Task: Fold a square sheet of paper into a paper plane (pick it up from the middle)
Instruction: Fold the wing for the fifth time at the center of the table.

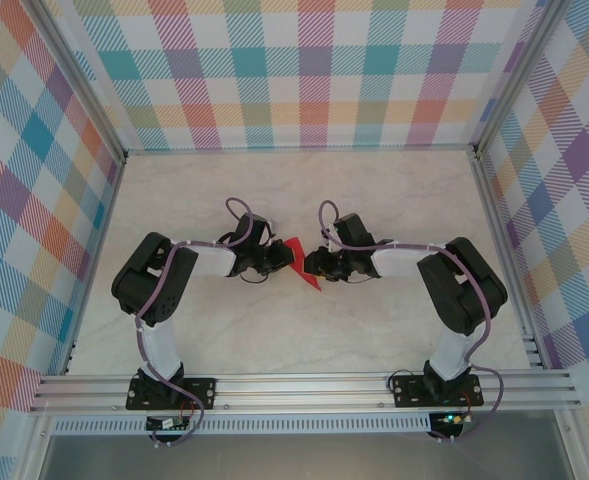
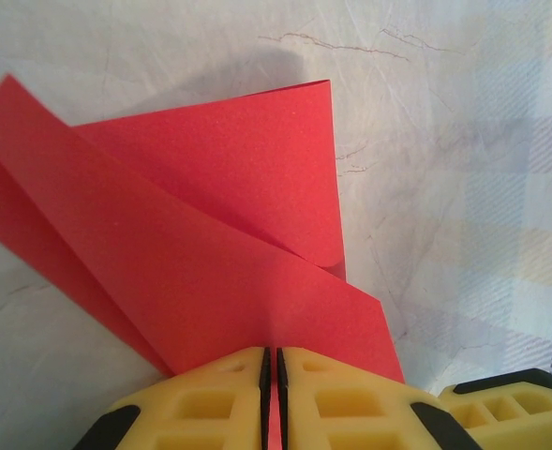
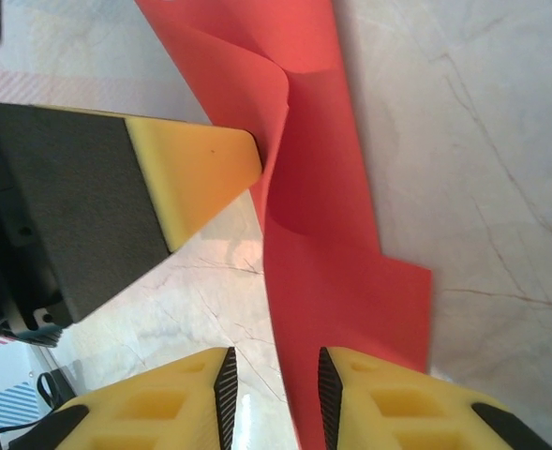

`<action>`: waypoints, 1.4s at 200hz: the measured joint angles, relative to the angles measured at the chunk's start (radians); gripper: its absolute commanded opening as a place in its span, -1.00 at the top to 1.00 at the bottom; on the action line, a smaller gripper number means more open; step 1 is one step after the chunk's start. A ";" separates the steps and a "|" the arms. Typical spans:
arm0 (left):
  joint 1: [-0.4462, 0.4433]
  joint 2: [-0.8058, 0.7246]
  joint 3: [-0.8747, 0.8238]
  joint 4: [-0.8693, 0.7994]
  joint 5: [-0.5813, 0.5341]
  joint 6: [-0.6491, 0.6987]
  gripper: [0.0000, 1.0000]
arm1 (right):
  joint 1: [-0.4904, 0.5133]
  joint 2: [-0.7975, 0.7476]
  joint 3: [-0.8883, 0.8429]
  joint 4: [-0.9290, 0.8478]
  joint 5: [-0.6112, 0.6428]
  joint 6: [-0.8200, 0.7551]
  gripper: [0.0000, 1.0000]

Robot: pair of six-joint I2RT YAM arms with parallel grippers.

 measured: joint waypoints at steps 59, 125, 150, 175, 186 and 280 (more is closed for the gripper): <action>0.000 0.000 0.000 0.001 0.000 0.000 0.72 | 0.000 0.003 0.000 -0.022 0.000 -0.013 0.57; 0.000 0.000 0.000 0.001 0.000 0.000 0.71 | -0.005 0.025 -0.010 -0.014 0.011 -0.015 0.77; 0.000 0.000 0.000 0.001 0.003 0.000 0.70 | -0.008 0.027 -0.025 0.011 0.010 -0.011 0.83; 0.000 0.000 0.002 0.000 0.008 0.000 0.66 | -0.013 0.030 -0.034 0.028 0.000 -0.008 0.87; 0.000 0.000 0.003 0.000 0.011 0.000 0.65 | -0.016 0.033 -0.037 0.035 -0.006 -0.006 0.87; 0.000 -0.002 -0.002 0.074 0.065 -0.016 0.48 | -0.037 0.059 -0.053 0.076 -0.046 0.032 0.91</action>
